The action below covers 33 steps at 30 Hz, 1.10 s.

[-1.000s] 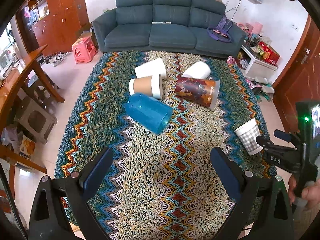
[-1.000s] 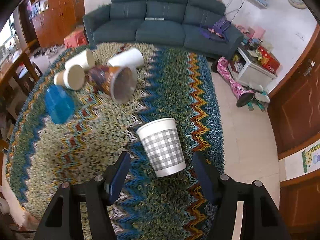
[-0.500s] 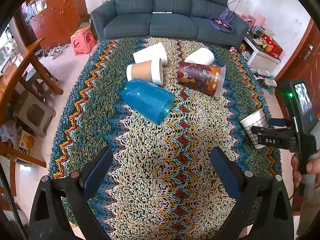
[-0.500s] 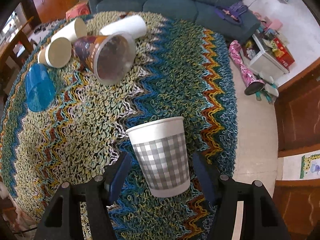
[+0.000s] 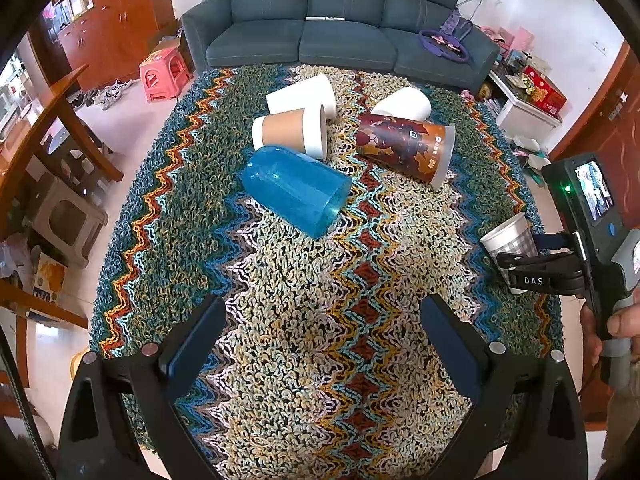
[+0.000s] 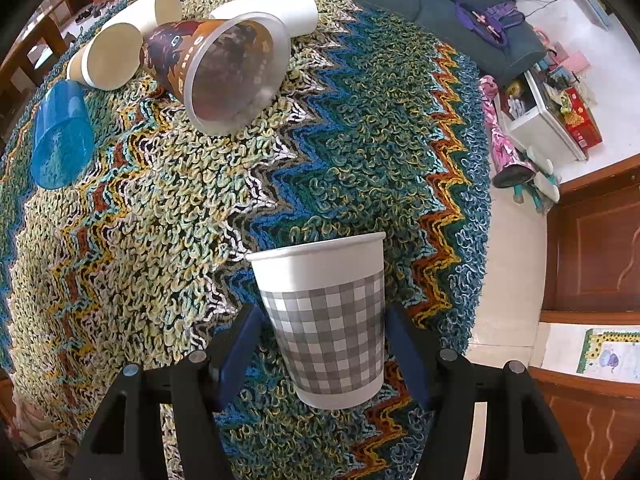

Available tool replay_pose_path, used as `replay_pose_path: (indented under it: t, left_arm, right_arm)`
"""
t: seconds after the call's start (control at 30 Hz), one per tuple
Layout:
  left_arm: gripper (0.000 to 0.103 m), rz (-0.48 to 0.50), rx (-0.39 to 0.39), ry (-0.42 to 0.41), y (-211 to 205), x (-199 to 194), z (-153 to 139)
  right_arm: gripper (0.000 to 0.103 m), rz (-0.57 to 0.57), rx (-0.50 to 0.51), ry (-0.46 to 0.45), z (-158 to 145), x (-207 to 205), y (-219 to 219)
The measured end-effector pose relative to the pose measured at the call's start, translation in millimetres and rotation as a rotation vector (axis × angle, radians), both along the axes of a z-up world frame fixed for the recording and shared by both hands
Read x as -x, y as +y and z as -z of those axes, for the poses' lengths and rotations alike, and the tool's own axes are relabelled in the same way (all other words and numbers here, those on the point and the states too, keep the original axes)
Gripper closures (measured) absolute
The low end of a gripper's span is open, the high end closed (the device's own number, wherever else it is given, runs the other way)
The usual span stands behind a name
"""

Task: Flip cup upright
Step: 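Lift the checkered cup with the right gripper and rotate it upright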

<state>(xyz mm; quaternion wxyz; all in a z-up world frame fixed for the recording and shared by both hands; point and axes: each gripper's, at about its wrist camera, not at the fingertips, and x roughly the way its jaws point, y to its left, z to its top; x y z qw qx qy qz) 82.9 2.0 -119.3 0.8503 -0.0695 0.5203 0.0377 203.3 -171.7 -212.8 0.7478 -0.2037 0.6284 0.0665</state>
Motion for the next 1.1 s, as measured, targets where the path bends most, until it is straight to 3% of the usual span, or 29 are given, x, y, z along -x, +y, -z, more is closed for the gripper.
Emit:
replay_pose_path:
  t: [0.23, 0.53, 0.7, 0.93, 1.1]
  left_arm:
    - [0.005, -0.003, 0.007, 0.005, 0.7, 3.0, 0.5]
    - [0.005, -0.007, 0.015, -0.009, 4.3, 9.7, -3.8]
    - [0.005, -0.022, 0.02, -0.02, 9.9, 15.0, -7.2]
    - [0.005, -0.051, 0.027, -0.028, 25.0, 24.8, -8.0]
    - [0.004, -0.049, 0.022, -0.016, 31.0, 32.7, -3.1]
  right_arm:
    - [0.041, 0.002, -0.017, 0.01, 1.2, -1.6, -2.2]
    - [0.043, 0.078, -0.183, 0.02, -16.3, 9.1, -9.2]
    - [0.043, 0.163, -0.307, 0.061, -24.0, 24.7, -9.4]
    - [0.043, 0.345, -0.558, 0.179, -25.7, 65.6, 2.5]
    - [0.042, 0.45, -0.65, 0.229, -18.5, 91.3, 19.3]
